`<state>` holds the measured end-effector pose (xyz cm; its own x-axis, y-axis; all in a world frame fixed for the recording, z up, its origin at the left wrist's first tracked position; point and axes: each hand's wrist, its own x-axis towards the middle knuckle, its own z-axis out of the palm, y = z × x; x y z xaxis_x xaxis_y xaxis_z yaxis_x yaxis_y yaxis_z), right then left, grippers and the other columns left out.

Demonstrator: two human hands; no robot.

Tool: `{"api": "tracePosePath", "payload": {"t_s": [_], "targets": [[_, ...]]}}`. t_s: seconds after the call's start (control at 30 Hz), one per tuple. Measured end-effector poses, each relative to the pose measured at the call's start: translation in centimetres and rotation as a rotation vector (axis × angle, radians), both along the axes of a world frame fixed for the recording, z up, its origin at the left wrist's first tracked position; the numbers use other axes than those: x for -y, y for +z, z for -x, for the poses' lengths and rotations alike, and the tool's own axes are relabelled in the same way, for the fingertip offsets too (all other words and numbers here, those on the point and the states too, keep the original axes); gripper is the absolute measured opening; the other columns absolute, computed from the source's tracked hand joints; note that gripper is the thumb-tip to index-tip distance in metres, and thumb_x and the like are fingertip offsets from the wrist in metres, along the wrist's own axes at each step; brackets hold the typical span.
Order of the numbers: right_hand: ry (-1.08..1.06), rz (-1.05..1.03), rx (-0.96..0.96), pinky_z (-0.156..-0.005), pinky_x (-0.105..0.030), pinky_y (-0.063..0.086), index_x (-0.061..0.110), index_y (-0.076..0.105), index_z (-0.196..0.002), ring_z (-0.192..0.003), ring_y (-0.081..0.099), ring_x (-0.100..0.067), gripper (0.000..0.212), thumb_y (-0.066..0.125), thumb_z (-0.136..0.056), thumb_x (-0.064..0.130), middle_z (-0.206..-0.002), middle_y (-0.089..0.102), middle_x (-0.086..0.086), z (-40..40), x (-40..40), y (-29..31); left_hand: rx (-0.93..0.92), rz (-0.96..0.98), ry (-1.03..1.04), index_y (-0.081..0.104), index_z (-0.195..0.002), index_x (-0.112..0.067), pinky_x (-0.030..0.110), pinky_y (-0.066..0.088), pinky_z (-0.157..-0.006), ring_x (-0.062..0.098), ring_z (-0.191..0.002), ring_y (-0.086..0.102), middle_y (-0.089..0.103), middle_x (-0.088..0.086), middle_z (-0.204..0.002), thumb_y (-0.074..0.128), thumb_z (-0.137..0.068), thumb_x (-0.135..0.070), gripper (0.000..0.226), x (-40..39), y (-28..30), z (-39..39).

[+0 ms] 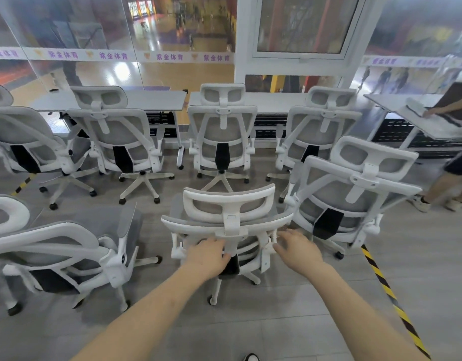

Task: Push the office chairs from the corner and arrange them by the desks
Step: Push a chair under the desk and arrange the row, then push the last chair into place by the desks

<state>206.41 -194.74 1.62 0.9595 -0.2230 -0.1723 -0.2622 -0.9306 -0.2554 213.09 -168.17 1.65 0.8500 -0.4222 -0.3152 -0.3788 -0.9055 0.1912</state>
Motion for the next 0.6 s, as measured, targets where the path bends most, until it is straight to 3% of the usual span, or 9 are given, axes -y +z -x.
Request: {"api": "tracePosePath", "payload": {"t_s": [0.13,0.27,0.37,0.47,0.6], "targets": [[-0.102,0.083,0.158,-0.087,-0.039,0.053,0.028,0.066,-0.128,-0.118,0.058,-0.023,0.036,0.050,-0.100,0.044,-0.133,0.061,0.004,3.3,3.6,2.3,0.169,0.092,-0.136,0.050,-0.142,-0.029,0.044,0.048,-0.093,0.026,-0.117,0.059,0.058,-0.001,-0.133,0.036,-0.105,-0.052,0.045,6.2,2.7,1.9],[-0.174,0.144,0.234,-0.093,-0.039,0.052,0.026,0.061,-0.137,-0.128,0.054,-0.020,0.041,0.048,-0.103,0.045,-0.143,0.055,0.005,5.0,8.9,4.0,0.293,0.200,-0.237,0.046,-0.146,-0.029,0.041,0.046,-0.090,0.023,-0.119,0.058,0.054,-0.003,-0.138,0.036,-0.106,-0.050,0.047,13.5,5.9,2.1],[-0.207,0.170,0.292,-0.103,-0.042,0.049,0.027,0.062,-0.137,-0.137,0.049,-0.022,0.042,0.050,-0.102,0.047,-0.149,0.054,0.003,5.3,13.9,5.0,0.350,0.260,-0.282,0.039,-0.152,-0.027,0.042,0.047,-0.099,0.022,-0.130,0.050,0.050,-0.003,-0.145,0.037,-0.106,-0.049,0.051,19.2,7.1,1.1],[-0.192,0.189,0.403,-0.091,-0.044,0.053,0.025,0.069,-0.121,-0.125,0.057,-0.024,0.030,0.059,-0.098,0.042,-0.131,0.063,0.005,5.4,19.5,5.9,0.405,0.239,-0.296,0.036,-0.156,-0.025,0.044,0.041,-0.111,0.023,-0.143,0.040,0.047,-0.001,-0.152,0.036,-0.107,-0.049,0.054,25.3,7.9,-0.4],[-0.185,0.221,0.401,-0.102,-0.045,0.049,0.024,0.067,-0.130,-0.135,0.051,-0.023,0.036,0.060,-0.100,0.042,-0.142,0.059,0.001,4.5,27.2,7.6,0.433,0.222,-0.284,0.032,-0.158,-0.028,0.046,0.036,-0.115,0.023,-0.149,0.032,0.042,0.002,-0.158,0.035,-0.106,-0.049,0.055,33.7,8.9,-2.5]]}}
